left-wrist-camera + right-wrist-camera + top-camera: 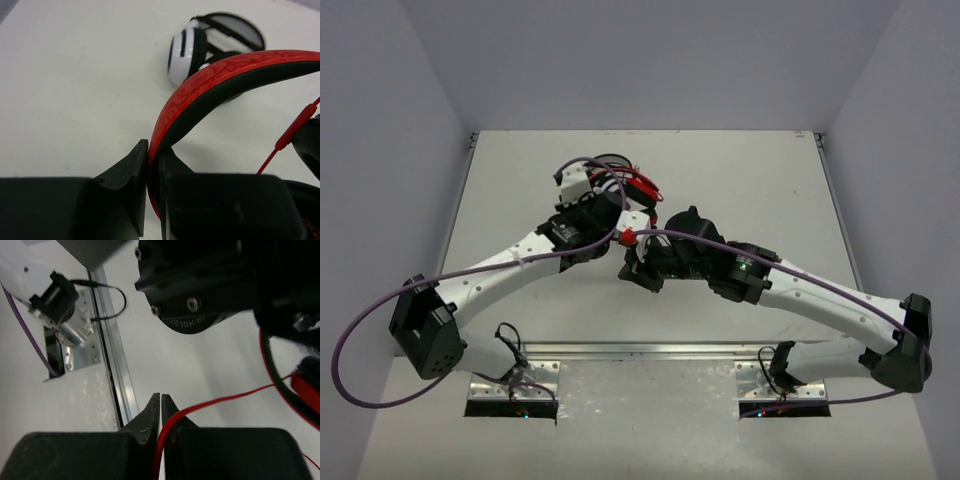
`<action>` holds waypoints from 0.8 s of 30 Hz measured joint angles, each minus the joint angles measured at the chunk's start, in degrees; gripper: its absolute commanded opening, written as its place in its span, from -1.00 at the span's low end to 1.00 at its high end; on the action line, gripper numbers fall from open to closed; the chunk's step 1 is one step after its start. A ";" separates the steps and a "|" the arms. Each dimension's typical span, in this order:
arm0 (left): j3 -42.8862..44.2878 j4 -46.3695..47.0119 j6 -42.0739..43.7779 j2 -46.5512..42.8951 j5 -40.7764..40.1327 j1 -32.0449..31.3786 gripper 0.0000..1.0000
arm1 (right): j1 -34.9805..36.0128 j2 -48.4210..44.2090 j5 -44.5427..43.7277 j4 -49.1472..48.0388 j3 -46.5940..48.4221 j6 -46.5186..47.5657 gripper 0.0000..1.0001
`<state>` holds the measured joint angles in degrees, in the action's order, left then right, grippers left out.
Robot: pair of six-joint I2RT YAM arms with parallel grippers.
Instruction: Wrap the headphones
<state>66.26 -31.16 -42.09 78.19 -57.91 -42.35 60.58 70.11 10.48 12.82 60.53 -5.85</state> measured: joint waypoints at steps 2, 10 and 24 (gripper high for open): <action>-4.81 -0.48 -1.99 0.46 -0.07 -0.72 -0.99 | 0.09 0.96 0.02 5.73 2.58 3.10 -0.97; -19.74 7.65 4.04 -1.70 2.80 -5.99 -0.99 | 0.76 5.51 -4.72 28.59 16.87 15.30 -0.97; -37.24 34.82 22.47 -19.23 19.63 -13.33 -0.99 | -5.75 -3.74 -23.69 22.88 11.67 24.98 -0.97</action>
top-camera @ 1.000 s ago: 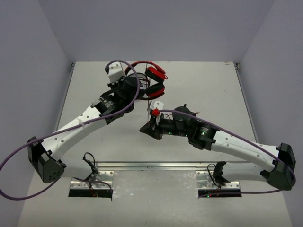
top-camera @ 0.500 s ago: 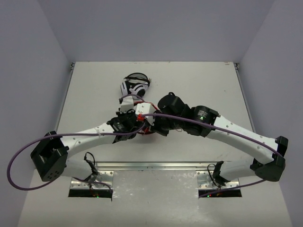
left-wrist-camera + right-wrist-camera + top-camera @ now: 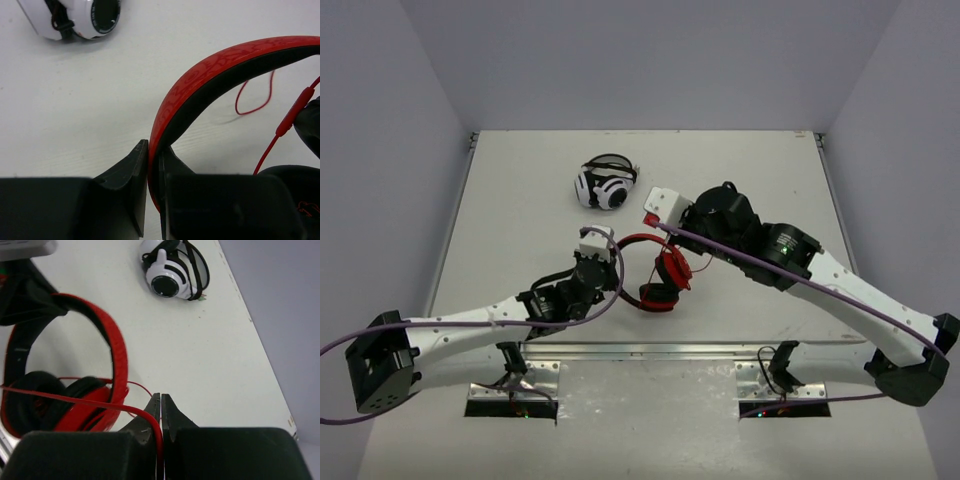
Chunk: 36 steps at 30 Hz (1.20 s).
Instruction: Wrap the headphones
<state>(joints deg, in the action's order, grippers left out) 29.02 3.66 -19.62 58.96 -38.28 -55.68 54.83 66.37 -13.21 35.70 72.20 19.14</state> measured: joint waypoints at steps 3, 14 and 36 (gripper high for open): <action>0.00 1.75 1.90 -0.76 0.98 -3.10 -0.99 | -3.76 2.43 -0.33 -0.44 1.66 0.00 -0.97; 4.72 -5.35 5.16 -10.73 2.84 -8.50 -0.99 | -13.94 4.02 3.87 -4.68 -4.81 -4.72 -0.97; 21.16 -27.26 -1.57 -10.36 -1.68 -8.52 -0.99 | -22.21 -2.62 8.44 -14.14 -11.10 -17.05 -0.79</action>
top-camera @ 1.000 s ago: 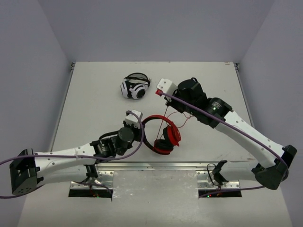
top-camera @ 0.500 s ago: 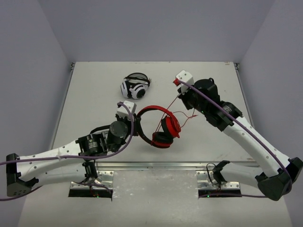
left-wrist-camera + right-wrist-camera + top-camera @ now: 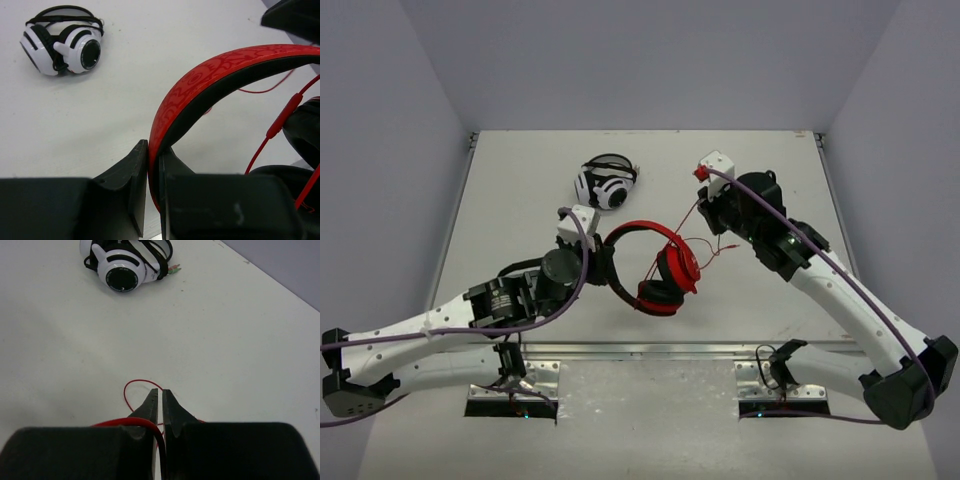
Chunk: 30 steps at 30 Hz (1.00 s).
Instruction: Wrap the headphones
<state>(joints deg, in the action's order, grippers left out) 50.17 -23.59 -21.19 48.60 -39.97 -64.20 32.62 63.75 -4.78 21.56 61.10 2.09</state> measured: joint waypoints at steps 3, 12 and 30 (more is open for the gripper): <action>1.97 0.24 -0.35 -1.20 2.64 0.00 -0.99 | -0.39 -0.24 3.06 -4.02 -3.89 -1.46 -0.71; 9.07 4.59 -1.86 -4.15 3.69 0.00 -0.99 | -0.55 -0.85 25.31 -29.83 -18.51 -14.25 -0.83; 32.76 8.70 -3.26 12.79 -14.51 0.02 -0.99 | 1.07 22.38 43.56 -87.01 -30.25 -47.54 -0.97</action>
<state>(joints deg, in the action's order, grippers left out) 82.94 -14.90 -24.45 61.39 -54.48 -64.18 33.69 86.13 38.79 -65.45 30.85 -45.45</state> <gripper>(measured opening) 0.089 0.020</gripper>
